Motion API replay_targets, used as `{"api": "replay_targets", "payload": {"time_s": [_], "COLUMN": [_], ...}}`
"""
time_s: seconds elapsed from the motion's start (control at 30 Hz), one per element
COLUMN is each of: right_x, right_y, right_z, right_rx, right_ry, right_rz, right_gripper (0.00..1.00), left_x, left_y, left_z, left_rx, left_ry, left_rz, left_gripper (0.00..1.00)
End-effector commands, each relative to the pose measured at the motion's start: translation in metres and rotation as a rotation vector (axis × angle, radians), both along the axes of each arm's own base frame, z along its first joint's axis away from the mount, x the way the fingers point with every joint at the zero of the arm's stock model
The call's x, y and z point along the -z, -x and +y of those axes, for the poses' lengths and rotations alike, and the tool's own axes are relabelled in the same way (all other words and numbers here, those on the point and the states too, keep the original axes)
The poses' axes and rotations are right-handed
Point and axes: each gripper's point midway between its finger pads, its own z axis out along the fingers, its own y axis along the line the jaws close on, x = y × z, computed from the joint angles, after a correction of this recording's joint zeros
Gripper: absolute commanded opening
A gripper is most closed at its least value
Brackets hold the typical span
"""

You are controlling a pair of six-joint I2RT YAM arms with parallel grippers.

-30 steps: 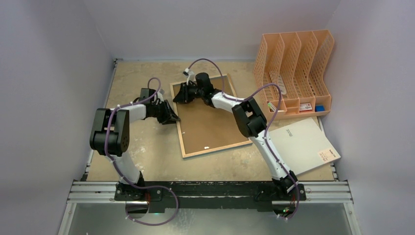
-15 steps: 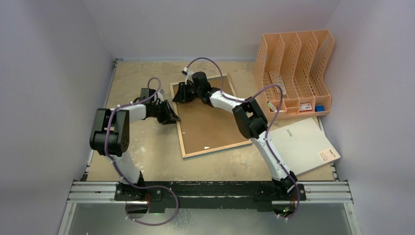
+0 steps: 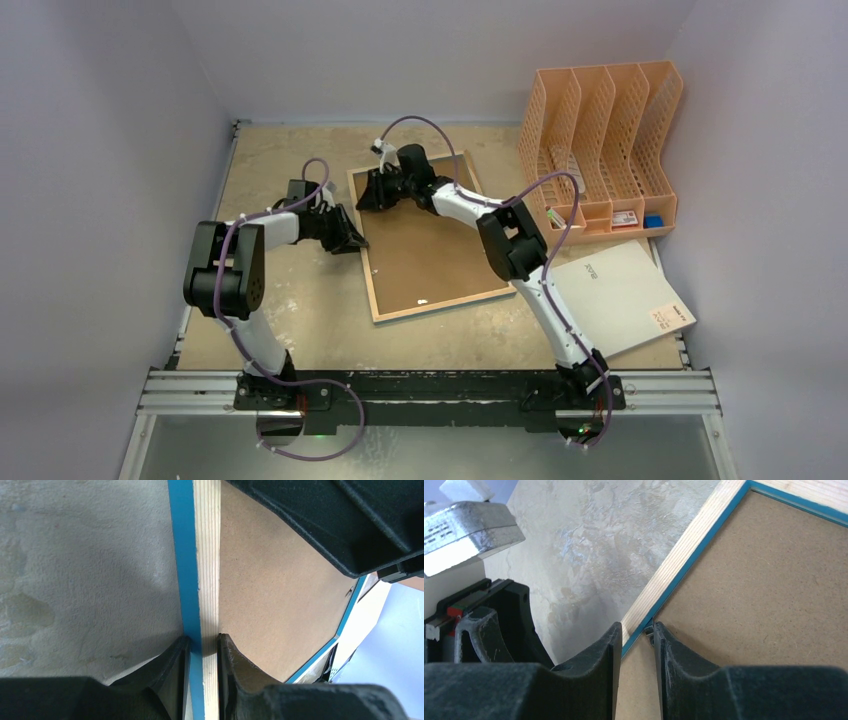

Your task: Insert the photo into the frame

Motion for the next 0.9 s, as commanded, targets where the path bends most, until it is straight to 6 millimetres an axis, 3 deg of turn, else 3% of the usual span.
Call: {"api": "replay_targets", "payload": {"time_s": [0.0,0.13,0.3,0.4,0.67,0.87], "right_x": [0.064,0.075,0.09,0.088,0.101,0.1], "right_y": [0.06,0.064,0.053,0.051,0.064,0.071], "right_z": [-0.015,-0.013,-0.013,-0.01,-0.006,-0.002], "right_rx": [-0.19,-0.233,-0.168,-0.156,-0.189,-0.193], "right_ry": [0.119,0.119,0.149,0.132,0.141,0.126], "right_rz": [0.204,0.206,0.201,0.199,0.217,0.226], "right_gripper": [0.32,0.32,0.32,0.32,0.32,0.3], "left_x": [0.05,0.05,0.052,0.052,0.055,0.056], "left_y": [0.009,0.009,0.011,0.012,0.013,0.013], "left_z": [0.037,0.037,0.036,0.036,0.036,0.036], "left_rx": [-0.045,-0.044,-0.039,-0.036,-0.031,-0.029], "left_ry": [-0.236,-0.238,-0.235,-0.237,-0.238,-0.235], "left_rz": [0.068,0.068,0.078,0.08,0.085,0.09], "left_gripper": [0.16,0.15,0.15,0.15,0.14,0.13]}}
